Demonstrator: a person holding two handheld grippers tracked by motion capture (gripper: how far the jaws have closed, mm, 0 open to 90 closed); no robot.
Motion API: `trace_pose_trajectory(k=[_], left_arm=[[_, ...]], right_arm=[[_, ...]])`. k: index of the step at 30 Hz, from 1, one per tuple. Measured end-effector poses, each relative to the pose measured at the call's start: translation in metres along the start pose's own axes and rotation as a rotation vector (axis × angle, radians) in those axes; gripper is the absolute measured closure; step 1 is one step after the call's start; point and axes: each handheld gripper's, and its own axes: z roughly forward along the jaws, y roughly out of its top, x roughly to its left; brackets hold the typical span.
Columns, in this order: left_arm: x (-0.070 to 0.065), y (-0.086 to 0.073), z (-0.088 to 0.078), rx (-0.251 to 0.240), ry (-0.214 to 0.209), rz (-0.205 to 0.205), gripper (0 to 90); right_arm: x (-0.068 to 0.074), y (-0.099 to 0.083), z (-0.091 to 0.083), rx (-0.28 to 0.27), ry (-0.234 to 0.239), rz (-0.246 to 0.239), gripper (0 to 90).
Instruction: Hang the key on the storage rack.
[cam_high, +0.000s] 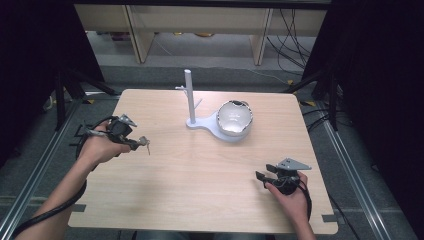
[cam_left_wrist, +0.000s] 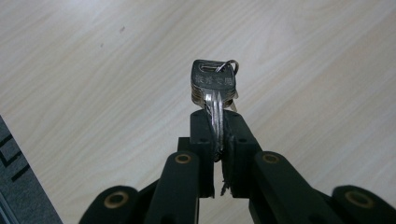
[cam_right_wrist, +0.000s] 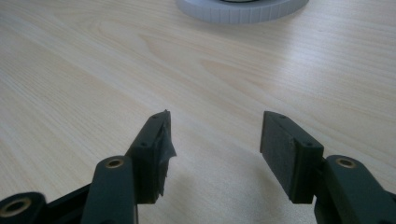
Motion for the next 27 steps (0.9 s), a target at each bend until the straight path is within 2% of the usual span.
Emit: trace_pose_trajectory(k=[1,3,5,6,9,11,12,13,20,21,27], left_arm=[[0.001,0.002,0.001,-0.012,0.002,-0.007,83.7],[0.002,0.005,0.001,-0.027,0.005,-0.010,83.7],[0.002,0.009,0.002,-0.038,0.018,-0.009,83.7],[0.002,0.011,0.001,-0.043,0.023,-0.013,83.7],[0.004,0.020,0.000,-0.072,0.035,-0.021,83.7],[0.004,0.023,-0.001,-0.072,0.035,-0.019,83.7],[0.004,0.025,-0.001,-0.080,0.037,-0.022,83.7],[0.003,0.030,-0.001,-0.091,0.038,-0.026,83.7],[0.005,0.045,0.002,-0.132,0.047,-0.038,83.7],[0.005,0.048,0.002,-0.136,0.048,-0.038,83.7],[0.007,0.058,-0.002,-0.175,0.070,-0.044,83.6]], right_arm=[[-0.002,0.000,0.000,-0.015,-0.002,-0.017,44.9],[-0.002,0.000,0.000,-0.017,0.005,0.000,44.9],[-0.003,-0.001,0.001,-0.026,0.015,-0.006,44.9],[-0.003,0.000,0.000,-0.020,-0.002,-0.016,44.9],[-0.002,0.000,0.002,-0.013,0.004,-0.027,45.1],[-0.002,0.000,0.002,-0.010,0.000,-0.028,45.0],[0.001,0.000,0.000,0.015,-0.002,0.002,45.0],[-0.002,0.000,0.001,-0.012,-0.015,-0.037,44.9],[-0.003,0.000,0.001,-0.012,-0.008,-0.027,44.8],[-0.004,0.001,0.000,0.001,0.010,-0.028,44.8],[-0.004,0.001,0.000,0.003,0.006,-0.032,44.8]])
